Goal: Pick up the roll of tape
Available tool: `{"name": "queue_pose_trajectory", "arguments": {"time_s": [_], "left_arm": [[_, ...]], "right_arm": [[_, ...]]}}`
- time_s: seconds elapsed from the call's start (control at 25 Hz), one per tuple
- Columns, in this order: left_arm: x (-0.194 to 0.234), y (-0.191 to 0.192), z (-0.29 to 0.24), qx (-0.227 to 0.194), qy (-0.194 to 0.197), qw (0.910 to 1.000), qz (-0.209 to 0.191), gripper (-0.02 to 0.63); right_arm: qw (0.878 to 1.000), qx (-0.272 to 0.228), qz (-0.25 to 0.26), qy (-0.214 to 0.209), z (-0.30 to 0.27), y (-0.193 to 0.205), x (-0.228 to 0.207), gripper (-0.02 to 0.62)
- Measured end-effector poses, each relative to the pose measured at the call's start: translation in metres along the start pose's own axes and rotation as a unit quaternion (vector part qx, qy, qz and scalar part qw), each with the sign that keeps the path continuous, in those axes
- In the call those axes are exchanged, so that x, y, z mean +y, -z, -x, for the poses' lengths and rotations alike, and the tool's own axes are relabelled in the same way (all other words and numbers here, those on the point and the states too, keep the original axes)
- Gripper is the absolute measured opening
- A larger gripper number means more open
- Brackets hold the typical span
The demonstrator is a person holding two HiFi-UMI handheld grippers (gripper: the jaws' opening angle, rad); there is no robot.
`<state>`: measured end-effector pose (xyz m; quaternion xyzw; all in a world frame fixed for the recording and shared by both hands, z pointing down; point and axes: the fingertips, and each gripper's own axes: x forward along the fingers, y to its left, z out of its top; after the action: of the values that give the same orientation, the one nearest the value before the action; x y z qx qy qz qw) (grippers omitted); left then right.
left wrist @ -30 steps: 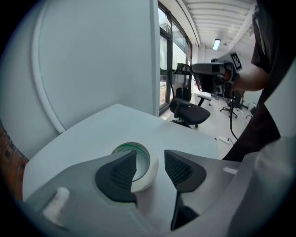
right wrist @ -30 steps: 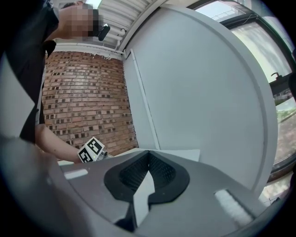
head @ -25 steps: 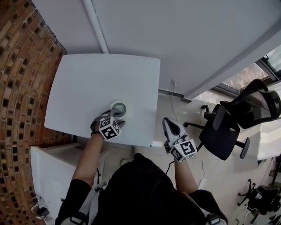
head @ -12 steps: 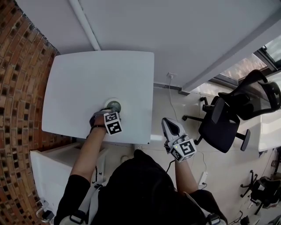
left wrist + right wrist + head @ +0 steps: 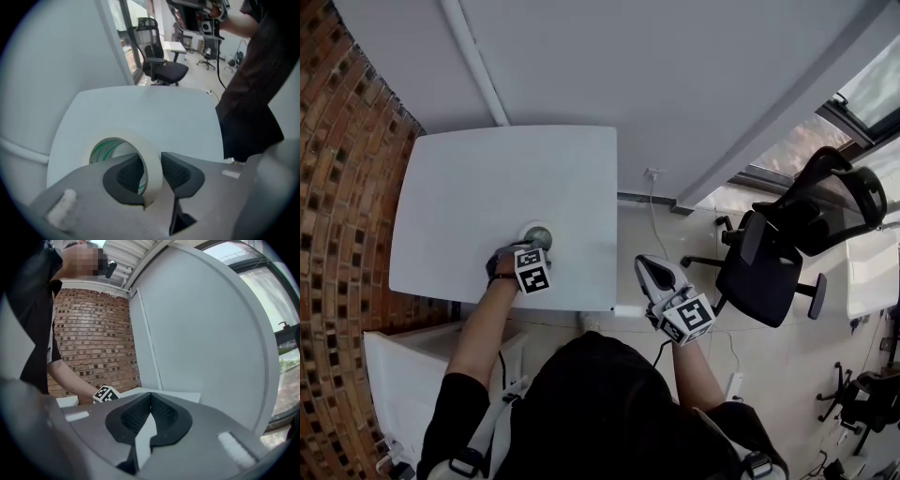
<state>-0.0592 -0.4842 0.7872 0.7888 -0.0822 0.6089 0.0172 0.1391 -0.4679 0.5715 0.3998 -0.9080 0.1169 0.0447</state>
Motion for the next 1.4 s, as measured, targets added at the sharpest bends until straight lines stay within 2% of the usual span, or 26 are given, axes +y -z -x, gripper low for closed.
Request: {"name": "queue_pose_trajectory", "arguments": {"time_s": [0.04,0.08,0.12,0.16,0.2,0.28,0.32,0.36,0.4,0.48,0.52,0.56,0.6,0.64,0.76,0.8,0.84,0.88,0.96,1.04,1.16,1.2,1.32,1.4], "left_arm": [[0.003,-0.002,0.006,-0.028,-0.001,0.9989,0.038,0.121],[0.006,-0.005,0.013,-0.066,-0.001,0.9939,0.089,0.121],[0.011,-0.009,0.023,-0.112,-0.001,0.9831,0.145,0.123],[0.015,-0.013,0.034,-0.163,0.004,0.9661,0.201,0.123],[0.018,-0.016,0.046,-0.214,0.01,0.9438,0.252,0.123],[0.022,-0.018,0.069,-0.308,0.021,0.8919,0.33,0.123],[0.023,-0.017,0.08,-0.346,0.02,0.8684,0.355,0.123],[0.024,-0.015,0.091,-0.374,0.014,0.8501,0.37,0.121],[0.024,-0.012,0.102,-0.395,0.003,0.838,0.376,0.123],[0.021,-0.006,0.123,-0.428,-0.019,0.8215,0.377,0.121],[0.018,-0.005,0.135,-0.448,-0.024,0.8097,0.379,0.121],[0.014,-0.004,0.147,-0.473,-0.023,0.7927,0.384,0.121],[0.009,-0.004,0.16,-0.503,-0.016,0.77,0.392,0.121],[0.003,-0.003,0.174,-0.537,-0.004,0.7418,0.402,0.121],[-0.022,0.004,0.223,-0.641,0.045,0.6432,0.417,0.121],[-0.031,0.008,0.238,-0.665,0.054,0.6187,0.415,0.121],[-0.042,0.014,0.251,-0.681,0.058,0.6031,0.41,0.121],[-0.052,0.02,0.26,-0.691,0.058,0.5952,0.406,0.121],[-0.069,0.031,0.271,-0.698,0.05,0.5931,0.398,0.12],[-0.081,0.038,0.282,-0.699,0.038,0.6003,0.387,0.118],[-0.102,0.038,0.303,-0.702,0.026,0.6174,0.354,0.117],[-0.109,0.038,0.311,-0.705,0.027,0.6194,0.343,0.117],[-0.133,0.037,0.33,-0.719,0.041,0.6163,0.32,0.117],[-0.15,0.038,0.339,-0.723,0.052,0.619,0.303,0.117]], "right_arm": [[1.0,-0.004,0.001,-0.004,-0.001,-0.007,0.004,0.005],[1.0,-0.008,-0.001,-0.007,-0.003,-0.015,0.008,0.005],[1.0,-0.011,-0.005,-0.009,-0.004,-0.02,0.01,0.005],[1.0,-0.014,-0.007,-0.011,-0.004,-0.023,0.012,0.005],[1.0,-0.016,-0.006,-0.014,-0.005,-0.024,0.014,0.005],[1.0,-0.016,0.007,-0.023,-0.006,-0.021,0.017,0.005],[0.999,-0.016,0.013,-0.027,-0.007,-0.021,0.02,0.005],[0.999,-0.018,0.017,-0.031,-0.009,-0.024,0.024,0.005],[0.999,-0.021,0.021,-0.035,-0.011,-0.028,0.029,0.005],[0.998,-0.028,0.032,-0.047,-0.017,-0.036,0.043,0.005],[0.997,-0.031,0.037,-0.054,-0.019,-0.038,0.051,0.005],[0.997,-0.031,0.041,-0.06,-0.02,-0.039,0.059,0.005],[0.996,-0.031,0.044,-0.067,-0.021,-0.039,0.067,0.005],[0.996,-0.031,0.043,-0.073,-0.021,-0.038,0.074,0.005],[0.996,-0.039,0.017,-0.083,-0.019,-0.039,0.094,0.005],[0.995,-0.041,0.012,-0.085,-0.02,-0.038,0.099,0.005],[0.995,-0.04,0.012,-0.088,-0.02,-0.036,0.105,0.005],[0.995,-0.037,0.013,-0.09,-0.02,-0.034,0.11,0.005],[0.995,-0.031,0.013,-0.092,-0.018,-0.03,0.119,0.005],[0.995,-0.032,0.01,-0.094,-0.015,-0.031,0.129,0.005],[0.995,-0.038,-0.005,-0.094,-0.01,-0.031,0.145,0.005],[0.995,-0.039,-0.011,-0.092,-0.008,-0.03,0.15,0.005],[0.995,-0.041,-0.025,-0.088,0.002,-0.022,0.172,0.005],[0.995,-0.04,-0.03,-0.085,0.011,-0.017,0.19,0.005]]}}
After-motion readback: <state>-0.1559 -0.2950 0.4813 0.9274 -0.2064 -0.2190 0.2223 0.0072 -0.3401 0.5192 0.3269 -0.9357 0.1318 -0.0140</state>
